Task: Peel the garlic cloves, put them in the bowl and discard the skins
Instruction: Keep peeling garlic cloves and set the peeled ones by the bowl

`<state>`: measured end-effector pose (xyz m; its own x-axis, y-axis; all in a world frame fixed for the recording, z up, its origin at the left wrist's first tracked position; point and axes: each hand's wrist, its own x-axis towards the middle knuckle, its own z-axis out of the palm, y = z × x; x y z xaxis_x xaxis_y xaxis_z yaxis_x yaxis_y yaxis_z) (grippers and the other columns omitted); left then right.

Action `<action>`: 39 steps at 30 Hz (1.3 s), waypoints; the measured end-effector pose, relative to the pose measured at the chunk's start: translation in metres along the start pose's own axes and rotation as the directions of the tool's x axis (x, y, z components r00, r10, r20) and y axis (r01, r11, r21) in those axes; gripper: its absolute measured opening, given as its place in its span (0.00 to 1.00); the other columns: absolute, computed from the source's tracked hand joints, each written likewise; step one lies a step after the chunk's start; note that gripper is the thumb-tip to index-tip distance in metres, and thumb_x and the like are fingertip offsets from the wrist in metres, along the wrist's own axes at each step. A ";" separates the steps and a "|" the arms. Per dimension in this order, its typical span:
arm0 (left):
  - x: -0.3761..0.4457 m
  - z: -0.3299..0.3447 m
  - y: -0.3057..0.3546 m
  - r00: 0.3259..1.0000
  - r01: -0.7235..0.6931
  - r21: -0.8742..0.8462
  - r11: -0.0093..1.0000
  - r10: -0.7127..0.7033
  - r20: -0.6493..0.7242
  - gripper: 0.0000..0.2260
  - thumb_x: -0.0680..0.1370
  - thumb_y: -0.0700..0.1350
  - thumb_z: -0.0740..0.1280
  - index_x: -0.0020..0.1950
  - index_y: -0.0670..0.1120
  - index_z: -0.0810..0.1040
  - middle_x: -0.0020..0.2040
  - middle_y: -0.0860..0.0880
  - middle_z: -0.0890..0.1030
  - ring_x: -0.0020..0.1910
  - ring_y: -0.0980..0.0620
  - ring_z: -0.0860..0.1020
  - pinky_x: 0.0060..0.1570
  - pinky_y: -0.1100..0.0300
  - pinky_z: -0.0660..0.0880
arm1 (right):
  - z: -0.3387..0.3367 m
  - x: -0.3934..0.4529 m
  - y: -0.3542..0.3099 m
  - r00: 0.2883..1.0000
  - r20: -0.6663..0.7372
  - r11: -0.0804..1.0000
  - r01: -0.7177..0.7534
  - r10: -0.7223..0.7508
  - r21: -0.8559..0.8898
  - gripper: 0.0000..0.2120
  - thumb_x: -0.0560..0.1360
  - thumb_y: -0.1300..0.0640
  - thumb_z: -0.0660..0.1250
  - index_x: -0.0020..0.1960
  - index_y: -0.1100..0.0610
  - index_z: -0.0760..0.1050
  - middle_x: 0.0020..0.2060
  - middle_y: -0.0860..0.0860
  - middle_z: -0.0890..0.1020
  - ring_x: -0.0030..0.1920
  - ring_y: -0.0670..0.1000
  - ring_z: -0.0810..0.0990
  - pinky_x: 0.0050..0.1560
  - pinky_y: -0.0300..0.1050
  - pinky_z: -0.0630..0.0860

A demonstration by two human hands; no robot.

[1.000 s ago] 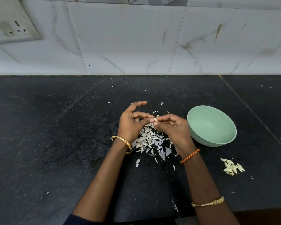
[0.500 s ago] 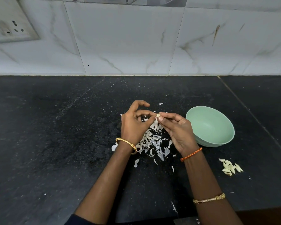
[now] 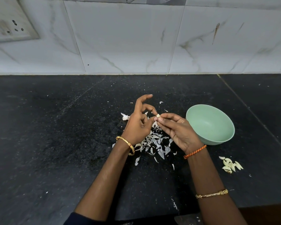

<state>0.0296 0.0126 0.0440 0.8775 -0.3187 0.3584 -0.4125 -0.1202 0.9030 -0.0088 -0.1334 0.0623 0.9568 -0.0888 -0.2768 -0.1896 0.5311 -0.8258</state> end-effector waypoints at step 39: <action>-0.002 0.011 -0.004 0.996 -0.049 0.124 0.991 0.057 -0.063 0.23 0.76 0.32 0.65 0.63 0.50 0.60 0.42 0.54 0.77 0.21 0.53 0.66 0.25 0.62 0.65 | 0.002 -0.001 -0.005 0.997 -0.072 0.997 -0.005 -0.001 -0.076 0.06 0.67 0.73 0.70 0.44 0.67 0.79 0.37 0.58 0.85 0.40 0.51 0.85 0.42 0.38 0.81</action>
<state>0.0272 0.0033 0.0375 0.8661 -0.2649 0.4240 -0.4824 -0.2199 0.8479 -0.0085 -0.1340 0.0682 0.9385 -0.1501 -0.3110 -0.2102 0.4663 -0.8593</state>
